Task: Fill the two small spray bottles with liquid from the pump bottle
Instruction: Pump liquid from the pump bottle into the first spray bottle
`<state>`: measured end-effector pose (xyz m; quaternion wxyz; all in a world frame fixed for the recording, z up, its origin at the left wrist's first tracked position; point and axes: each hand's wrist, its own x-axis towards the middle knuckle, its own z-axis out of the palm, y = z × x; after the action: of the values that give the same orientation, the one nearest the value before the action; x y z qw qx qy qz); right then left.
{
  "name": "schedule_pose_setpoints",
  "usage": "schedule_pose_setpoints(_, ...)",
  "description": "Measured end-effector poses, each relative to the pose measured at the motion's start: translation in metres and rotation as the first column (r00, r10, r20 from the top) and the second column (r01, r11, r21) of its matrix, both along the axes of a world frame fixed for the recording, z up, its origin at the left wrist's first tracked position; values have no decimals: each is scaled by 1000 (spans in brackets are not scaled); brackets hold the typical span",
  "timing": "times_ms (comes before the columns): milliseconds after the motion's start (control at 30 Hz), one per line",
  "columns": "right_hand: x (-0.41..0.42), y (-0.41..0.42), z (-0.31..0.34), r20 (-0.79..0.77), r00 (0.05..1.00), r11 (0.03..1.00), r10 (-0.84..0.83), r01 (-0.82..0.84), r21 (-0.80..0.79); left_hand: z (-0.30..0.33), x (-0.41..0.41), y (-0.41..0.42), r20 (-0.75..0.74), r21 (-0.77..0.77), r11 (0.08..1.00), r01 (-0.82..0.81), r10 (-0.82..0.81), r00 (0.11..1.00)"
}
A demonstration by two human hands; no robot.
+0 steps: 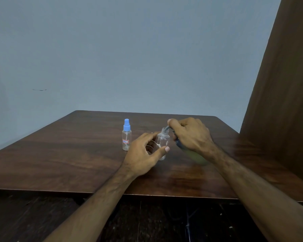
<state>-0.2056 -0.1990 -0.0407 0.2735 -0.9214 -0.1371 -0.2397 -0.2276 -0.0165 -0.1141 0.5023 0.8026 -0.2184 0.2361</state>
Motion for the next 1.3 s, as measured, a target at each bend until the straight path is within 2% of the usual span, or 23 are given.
schedule_pose_setpoints(300,-2,-2,-1,-25,1000,1000,-12,11,-15,0,1,0,10,-14,1000,-19,19,1000)
schedule_pose_setpoints(500,0,1,0,36,999,1000,-16,17,-25,0,0,-1,20,-6,1000,-8,8,1000)
schedule_pose_setpoints(733,-4,0,1,-1,999,998,-35,35,-47,1,0,0,16,-5,1000,-25,25,1000)
schedule_pose_setpoints(900,0,-2,-1,78,997,996,-21,27,-86,2,-1,0,15,11,1000,-27,27,1000)
schedule_pose_setpoints(1133,-4,-1,1,33,999,997,-43,45,-68,5,-2,-1,-5,-68,997,-31,31,1000)
schedule_pose_setpoints(1300,-4,-2,-1,67,997,994,-36,42,-102,5,-4,-2,4,-45,999,-5,5,1000)
